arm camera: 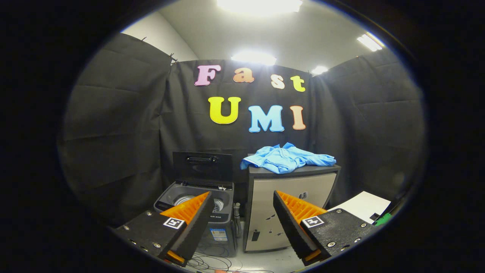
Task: Put the clothes into the washing machine and then close the washing machine lid.
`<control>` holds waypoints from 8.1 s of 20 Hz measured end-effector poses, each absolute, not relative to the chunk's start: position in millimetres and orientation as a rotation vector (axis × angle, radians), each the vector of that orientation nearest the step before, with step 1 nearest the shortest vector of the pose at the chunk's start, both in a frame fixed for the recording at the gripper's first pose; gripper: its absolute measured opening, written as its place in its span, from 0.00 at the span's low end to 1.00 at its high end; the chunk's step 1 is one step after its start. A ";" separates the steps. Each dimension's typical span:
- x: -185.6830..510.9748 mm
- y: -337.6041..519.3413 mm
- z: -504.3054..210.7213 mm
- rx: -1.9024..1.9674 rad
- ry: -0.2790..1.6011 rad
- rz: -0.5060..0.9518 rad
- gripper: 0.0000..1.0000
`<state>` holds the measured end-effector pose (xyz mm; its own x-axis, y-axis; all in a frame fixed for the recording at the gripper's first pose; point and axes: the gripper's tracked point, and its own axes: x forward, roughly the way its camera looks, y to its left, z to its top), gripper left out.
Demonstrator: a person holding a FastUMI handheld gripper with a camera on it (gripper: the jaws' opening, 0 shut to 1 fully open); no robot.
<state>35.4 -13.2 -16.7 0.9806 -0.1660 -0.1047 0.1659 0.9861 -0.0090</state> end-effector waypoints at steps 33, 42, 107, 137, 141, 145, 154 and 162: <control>277.4 -231.1 50.6 0.018 0.377 -0.265 0.97; 315.5 -269.5 3.3 0.105 0.453 -0.256 0.97; 345.9 -169.1 150.4 -0.052 0.300 -0.173 0.00; 416.1 163.2 30.9 -0.103 0.388 -0.176 0.00; 429.3 166.0 -26.4 -0.119 0.470 -0.168 0.00; 443.8 166.1 -78.7 -0.123 0.539 -0.162 0.00; 477.5 164.8 -176.8 -0.103 0.686 -0.142 0.00; 479.8 164.0 -239.3 -0.097 0.792 -0.122 0.00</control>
<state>479.8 164.0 -239.3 0.6959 -0.1457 -0.7032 0.0727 0.9885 -0.1328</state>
